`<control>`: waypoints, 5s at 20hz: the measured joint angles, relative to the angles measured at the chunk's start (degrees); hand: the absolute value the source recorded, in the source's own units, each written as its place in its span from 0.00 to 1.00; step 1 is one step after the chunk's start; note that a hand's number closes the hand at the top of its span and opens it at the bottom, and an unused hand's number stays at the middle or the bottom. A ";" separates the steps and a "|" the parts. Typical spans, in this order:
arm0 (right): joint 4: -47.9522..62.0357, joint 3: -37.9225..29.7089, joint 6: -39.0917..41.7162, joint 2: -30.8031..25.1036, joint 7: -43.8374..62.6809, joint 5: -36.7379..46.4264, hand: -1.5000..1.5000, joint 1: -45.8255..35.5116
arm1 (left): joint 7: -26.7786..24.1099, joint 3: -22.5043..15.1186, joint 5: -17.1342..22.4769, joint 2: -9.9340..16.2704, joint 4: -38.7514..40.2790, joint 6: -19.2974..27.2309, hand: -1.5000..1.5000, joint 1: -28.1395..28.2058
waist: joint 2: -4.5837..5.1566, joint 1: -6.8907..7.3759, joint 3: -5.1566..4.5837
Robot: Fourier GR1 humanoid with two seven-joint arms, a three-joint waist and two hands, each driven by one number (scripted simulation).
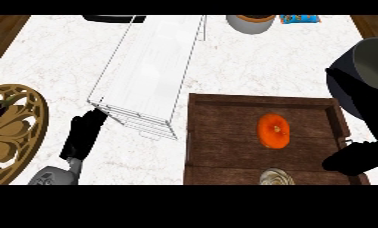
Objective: Pick the squash from the tray and place it in the tiered shelf
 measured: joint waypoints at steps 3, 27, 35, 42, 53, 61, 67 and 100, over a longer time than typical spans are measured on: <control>2.12 4.58 1.42 5.53 4.27 2.50 0.00 -5.92 | 0.54 -0.27 -0.64 -0.31 -1.58 0.18 0.50 1.06 | -0.02 0.01 0.07; 17.14 16.93 3.60 23.97 12.08 14.84 0.00 -12.71 | 1.47 2.83 -1.64 -1.01 -2.42 -0.95 0.50 2.84 | -0.33 -1.80 0.21; 19.87 16.37 4.64 25.82 11.21 17.36 0.00 -11.53 | -0.88 3.73 -2.58 -1.55 -1.45 -1.91 0.50 3.59 | -0.38 -1.93 0.36; 22.59 15.09 5.87 26.81 8.37 20.30 0.00 -9.74 | 0.32 4.44 -3.05 -1.91 -2.85 -2.64 0.50 3.94 | -0.34 -1.88 0.32; 26.96 12.06 7.94 30.68 4.37 26.67 1.00 -8.58 | 0.93 5.63 -4.78 -3.52 -2.94 -3.66 0.50 4.23 | -0.77 -1.98 -0.10; 28.79 9.83 7.87 33.04 0.54 33.80 1.00 -7.83 | 1.56 6.94 -5.90 -3.98 -3.92 -5.07 0.50 5.09 | -0.98 -1.98 -0.39; 24.86 7.88 8.94 35.33 0.92 39.58 1.00 -6.84 | 1.37 8.01 -7.49 -5.49 -3.58 -5.21 0.50 4.74 | -0.59 -2.05 0.03; 71.90 -15.91 14.62 32.51 -74.10 13.86 1.00 -62.27 | 3.04 7.94 -8.66 -6.82 -2.51 -7.32 0.50 1.25 | 0.65 1.08 0.19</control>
